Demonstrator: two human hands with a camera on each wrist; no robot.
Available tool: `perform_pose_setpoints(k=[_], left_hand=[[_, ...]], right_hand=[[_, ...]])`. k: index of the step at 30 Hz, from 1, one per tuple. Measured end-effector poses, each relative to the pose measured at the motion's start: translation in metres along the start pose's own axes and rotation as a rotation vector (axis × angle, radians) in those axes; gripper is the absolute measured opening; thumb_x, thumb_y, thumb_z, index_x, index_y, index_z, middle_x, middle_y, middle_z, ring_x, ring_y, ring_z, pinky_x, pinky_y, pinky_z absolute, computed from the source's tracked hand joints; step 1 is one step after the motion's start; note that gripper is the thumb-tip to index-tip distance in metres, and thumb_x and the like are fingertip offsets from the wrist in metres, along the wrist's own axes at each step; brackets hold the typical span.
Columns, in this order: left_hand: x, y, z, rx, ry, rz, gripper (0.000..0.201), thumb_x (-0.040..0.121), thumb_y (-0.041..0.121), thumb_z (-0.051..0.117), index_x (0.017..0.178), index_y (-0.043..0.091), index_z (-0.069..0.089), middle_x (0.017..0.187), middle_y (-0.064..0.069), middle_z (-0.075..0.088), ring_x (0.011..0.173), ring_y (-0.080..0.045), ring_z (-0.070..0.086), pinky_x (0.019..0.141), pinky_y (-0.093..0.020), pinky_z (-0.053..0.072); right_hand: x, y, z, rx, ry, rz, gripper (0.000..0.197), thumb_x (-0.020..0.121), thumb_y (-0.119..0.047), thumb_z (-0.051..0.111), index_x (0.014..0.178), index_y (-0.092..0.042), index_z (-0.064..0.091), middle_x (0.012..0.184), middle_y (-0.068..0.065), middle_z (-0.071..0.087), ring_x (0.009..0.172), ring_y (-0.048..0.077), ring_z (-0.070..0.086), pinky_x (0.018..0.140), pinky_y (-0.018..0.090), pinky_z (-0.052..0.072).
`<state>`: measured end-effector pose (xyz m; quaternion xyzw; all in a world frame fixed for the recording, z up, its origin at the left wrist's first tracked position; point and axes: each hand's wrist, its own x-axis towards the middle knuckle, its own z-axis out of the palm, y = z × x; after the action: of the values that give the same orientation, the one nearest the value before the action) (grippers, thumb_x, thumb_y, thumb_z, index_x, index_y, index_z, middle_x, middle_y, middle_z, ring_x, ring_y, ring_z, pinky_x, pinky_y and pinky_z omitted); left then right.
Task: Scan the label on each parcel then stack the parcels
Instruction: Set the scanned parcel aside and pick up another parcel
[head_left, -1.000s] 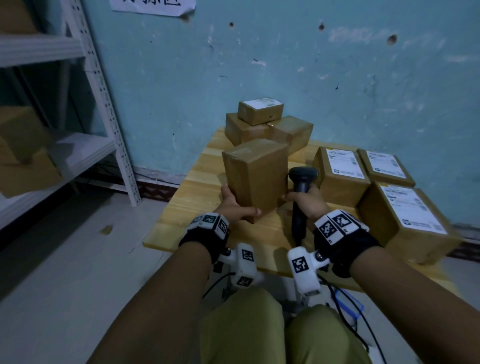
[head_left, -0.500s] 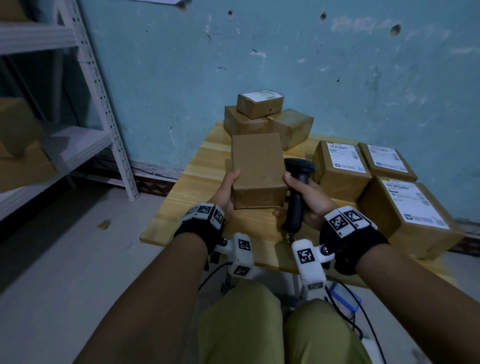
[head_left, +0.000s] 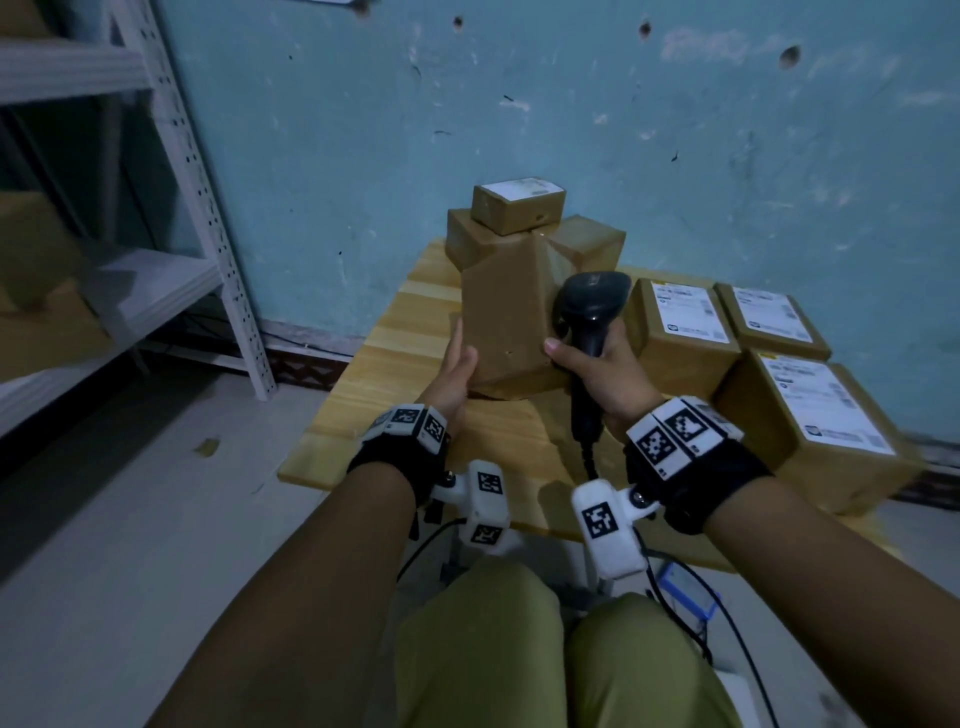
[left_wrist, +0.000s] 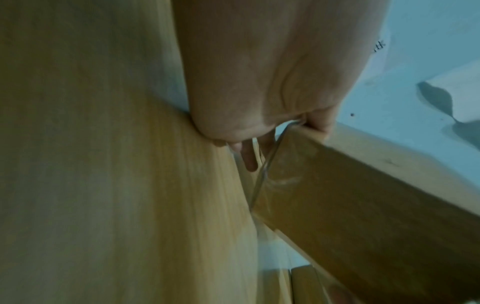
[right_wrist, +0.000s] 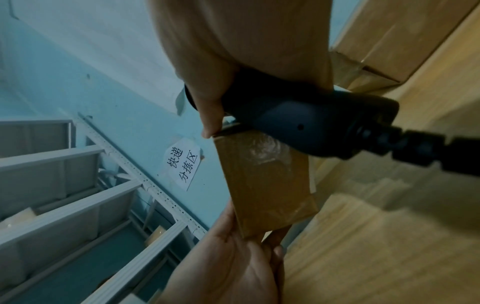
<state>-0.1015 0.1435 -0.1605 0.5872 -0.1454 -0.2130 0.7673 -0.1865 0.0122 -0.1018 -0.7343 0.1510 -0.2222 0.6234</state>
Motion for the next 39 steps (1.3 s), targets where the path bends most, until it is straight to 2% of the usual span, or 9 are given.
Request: perform_pose_setpoints(k=[4,8,11,15,19,28,33,36,39], left_hand=[[0.008,-0.013,-0.005,0.192,-0.072,0.017,0.099,0.07,0.066,0.055,0.147,0.038,0.0,0.159,-0.006,0.006,0.145,-0.023,0.015,0.119,-0.047,0.015],[0.003,-0.005,-0.003,0.249,-0.061,0.055,0.06,0.098,0.023,0.039,0.148,0.031,0.007,0.158,-0.014,0.011,0.146,-0.028,0.014,0.119,-0.051,0.014],[-0.001,0.0,0.002,0.167,-0.007,-0.004,0.055,0.1,0.018,0.035,0.148,0.032,0.012,0.157,-0.012,0.015,0.144,-0.028,0.018,0.118,-0.049,0.017],[-0.007,0.01,0.014,0.026,0.086,-0.048,0.056,0.098,0.04,0.033,0.149,0.023,0.017,0.157,-0.005,0.016,0.145,-0.024,0.018,0.118,-0.042,0.02],[0.011,-0.01,0.008,0.0,0.122,-0.072,0.113,0.055,0.083,0.057,0.145,0.021,0.026,0.152,-0.008,0.03,0.137,-0.028,0.033,0.114,-0.049,0.029],[0.03,-0.025,0.0,0.145,0.084,-0.133,0.127,0.037,0.096,0.05,0.142,0.028,0.033,0.148,-0.004,0.038,0.134,-0.026,0.039,0.113,-0.05,0.029],[0.01,0.001,0.01,0.146,0.082,-0.179,0.135,0.036,0.099,0.042,0.147,0.024,0.026,0.151,-0.002,0.034,0.139,-0.023,0.033,0.116,-0.045,0.025],[-0.013,0.034,0.018,0.216,0.013,-0.283,0.099,0.073,0.085,0.031,0.143,0.015,0.033,0.139,0.004,0.042,0.131,-0.017,0.041,0.111,-0.029,0.026],[-0.02,0.048,0.018,0.201,-0.054,-0.353,0.091,0.083,0.076,0.023,0.141,0.008,0.04,0.141,-0.014,0.048,0.131,-0.028,0.045,0.115,-0.039,0.028]], right_hand=[[-0.002,-0.002,0.001,-0.188,-0.014,-0.029,0.093,0.057,-0.044,0.079,0.134,-0.011,0.038,0.135,0.011,0.04,0.129,0.028,0.039,0.109,0.046,0.036],[-0.007,0.002,0.0,-0.375,-0.006,-0.079,0.069,0.076,-0.007,0.073,0.133,-0.001,0.035,0.133,0.018,0.031,0.128,0.024,0.03,0.094,0.01,0.023],[-0.01,0.007,0.006,-0.433,0.0,-0.129,0.068,0.074,-0.004,0.074,0.13,-0.001,0.036,0.123,0.011,0.031,0.126,0.024,0.033,0.092,0.012,0.024],[-0.011,0.005,0.007,-0.511,-0.038,-0.158,0.065,0.073,-0.003,0.074,0.127,0.0,0.037,0.112,0.003,0.026,0.119,0.023,0.036,0.083,0.01,0.026],[-0.012,0.003,0.007,-0.598,-0.093,-0.189,0.067,0.073,-0.001,0.072,0.129,-0.001,0.036,0.122,0.013,0.032,0.105,0.011,0.029,0.078,0.008,0.024],[0.001,-0.009,0.001,-0.669,-0.139,-0.099,0.06,0.079,-0.001,0.065,0.131,-0.001,0.035,0.132,0.016,0.033,0.122,0.028,0.038,0.08,0.014,0.028],[0.001,-0.016,0.0,-0.678,-0.135,-0.069,0.059,0.079,-0.005,0.067,0.131,-0.002,0.039,0.133,0.014,0.035,0.121,0.028,0.042,0.079,0.014,0.029],[-0.002,-0.019,0.0,-0.696,-0.156,-0.058,0.056,0.079,-0.005,0.067,0.129,-0.001,0.041,0.132,0.014,0.035,0.119,0.027,0.042,0.073,0.01,0.027],[-0.004,-0.02,-0.002,-0.731,-0.191,-0.066,0.053,0.08,-0.006,0.066,0.126,0.001,0.042,0.132,0.015,0.034,0.117,0.027,0.042,0.069,0.01,0.025]])
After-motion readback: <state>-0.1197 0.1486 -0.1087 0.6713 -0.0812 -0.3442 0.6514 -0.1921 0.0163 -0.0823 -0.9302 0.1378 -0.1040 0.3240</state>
